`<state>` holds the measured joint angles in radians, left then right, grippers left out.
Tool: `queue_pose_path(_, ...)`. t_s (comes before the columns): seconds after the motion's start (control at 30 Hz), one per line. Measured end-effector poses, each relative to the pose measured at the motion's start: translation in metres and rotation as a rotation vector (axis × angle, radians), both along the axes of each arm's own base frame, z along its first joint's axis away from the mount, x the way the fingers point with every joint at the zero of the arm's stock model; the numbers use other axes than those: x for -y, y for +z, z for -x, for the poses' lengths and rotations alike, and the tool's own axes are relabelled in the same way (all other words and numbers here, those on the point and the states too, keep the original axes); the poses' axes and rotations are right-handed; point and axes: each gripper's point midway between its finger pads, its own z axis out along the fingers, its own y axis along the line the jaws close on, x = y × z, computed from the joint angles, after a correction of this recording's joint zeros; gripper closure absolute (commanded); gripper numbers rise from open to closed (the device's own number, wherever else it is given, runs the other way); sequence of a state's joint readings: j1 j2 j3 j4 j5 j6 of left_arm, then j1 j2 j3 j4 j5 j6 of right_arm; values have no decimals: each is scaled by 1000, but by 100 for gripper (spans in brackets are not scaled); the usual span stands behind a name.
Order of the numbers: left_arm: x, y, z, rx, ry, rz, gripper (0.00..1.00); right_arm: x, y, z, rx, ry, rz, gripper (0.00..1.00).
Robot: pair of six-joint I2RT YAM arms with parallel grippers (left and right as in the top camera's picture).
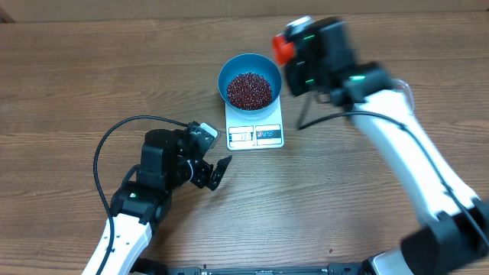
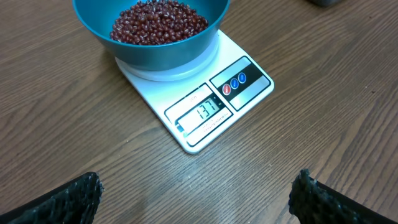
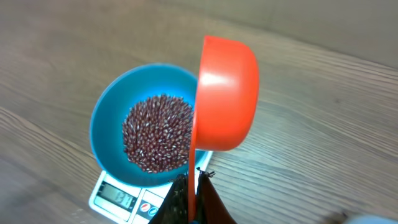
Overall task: Scoop item into bowl and weigh 150g on scale
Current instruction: 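Return the empty scoop with the right gripper to the bean tub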
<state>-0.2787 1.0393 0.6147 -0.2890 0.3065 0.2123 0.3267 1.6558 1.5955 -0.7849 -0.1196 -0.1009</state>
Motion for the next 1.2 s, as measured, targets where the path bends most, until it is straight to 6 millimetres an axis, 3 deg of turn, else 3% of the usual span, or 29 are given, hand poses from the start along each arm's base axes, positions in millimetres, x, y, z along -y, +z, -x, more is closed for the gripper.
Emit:
queue_pose_path(0.07, 0, 0, 0, 0, 0, 0, 0, 27, 21, 4, 5, -27, -70, 96)
queue_pose_path(0.17, 0, 0, 0, 0, 0, 0, 0, 67, 32, 10, -19, -95, -122, 96)
queue_pose_path(0.37, 0, 0, 0, 0, 0, 0, 0, 152, 12, 27, -164, -298, -160, 96)
queue_pose_path(0.53, 0, 0, 0, 0, 0, 0, 0, 205, -2, 31, -211, -431, -173, 96)
queue_pose_path(0.7, 0, 0, 0, 0, 0, 0, 0, 227, -29, 29, -278, -481, -164, 96)
queue_pose_path(1.0, 0, 0, 0, 0, 0, 0, 0, 235, -104, 23, -466, -496, -126, 96)
queue_pose_path(1.2, 0, 0, 0, 0, 0, 0, 0, 243, -129, 26, -529, -520, -78, 96)
